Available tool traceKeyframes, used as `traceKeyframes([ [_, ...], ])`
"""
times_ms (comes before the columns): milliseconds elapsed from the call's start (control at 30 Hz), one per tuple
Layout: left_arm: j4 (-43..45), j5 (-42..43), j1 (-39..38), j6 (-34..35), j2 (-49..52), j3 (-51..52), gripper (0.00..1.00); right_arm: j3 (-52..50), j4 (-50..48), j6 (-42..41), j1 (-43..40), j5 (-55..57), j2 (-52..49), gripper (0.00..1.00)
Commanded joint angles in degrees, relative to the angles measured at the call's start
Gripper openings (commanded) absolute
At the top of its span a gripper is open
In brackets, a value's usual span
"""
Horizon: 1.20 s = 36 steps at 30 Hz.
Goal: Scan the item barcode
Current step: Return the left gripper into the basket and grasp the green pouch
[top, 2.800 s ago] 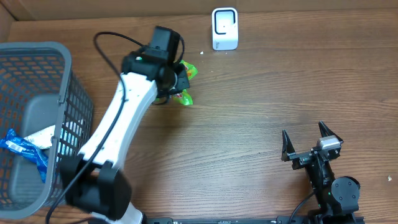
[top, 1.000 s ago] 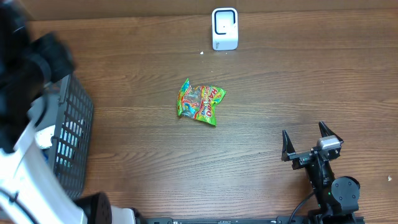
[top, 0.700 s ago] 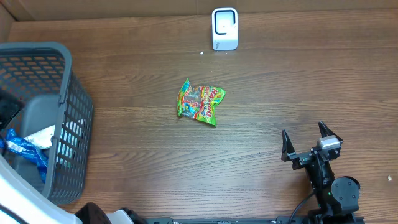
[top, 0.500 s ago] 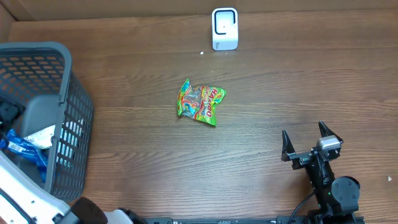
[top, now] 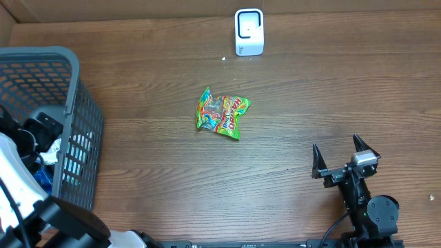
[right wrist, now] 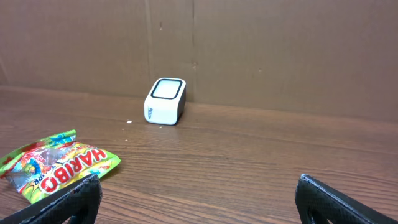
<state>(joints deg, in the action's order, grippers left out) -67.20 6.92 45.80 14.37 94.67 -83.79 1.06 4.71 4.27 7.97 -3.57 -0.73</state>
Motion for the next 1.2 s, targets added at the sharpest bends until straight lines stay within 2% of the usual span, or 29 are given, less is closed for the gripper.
traceKeyframes([
  [0,2.0,0.6,0.3,-1.1,1.8,3.4,0.97,-0.6,-0.3,0.1,0.4,0.3,0.6,1.00],
  [500,14.2,0.2,0.2,-0.2,5.4,11.5,0.92,-0.6,-0.3,0.1,0.4,0.3,0.6,1.00],
  [667,14.4,0.2,0.2,-0.3,7.0,11.7,0.86,-0.6,-0.3,0.1,0.4,0.3,0.6,1.00],
  [833,14.3,-0.1,0.2,-0.3,9.3,11.8,0.75,-0.6,-0.3,0.1,0.4,0.3,0.6,1.00],
  [933,13.9,-0.2,0.3,-0.3,11.1,11.8,0.62,-0.6,-0.3,0.1,0.4,0.3,0.6,1.00],
  [967,13.7,-0.2,0.3,-0.3,11.5,11.8,0.51,-0.6,-0.3,0.1,0.4,0.3,0.6,1.00],
  [1033,13.4,-0.2,0.3,-0.5,11.9,11.8,0.17,-0.6,-0.3,0.1,0.4,0.3,0.6,1.00],
  [1067,13.4,-0.2,0.3,-0.5,11.9,11.7,0.04,-0.6,-0.3,0.1,0.4,0.3,0.6,1.00],
  [1167,13.4,-0.2,0.3,-0.5,11.6,11.5,0.04,-0.6,-0.3,0.1,0.4,0.3,0.6,1.00],
])
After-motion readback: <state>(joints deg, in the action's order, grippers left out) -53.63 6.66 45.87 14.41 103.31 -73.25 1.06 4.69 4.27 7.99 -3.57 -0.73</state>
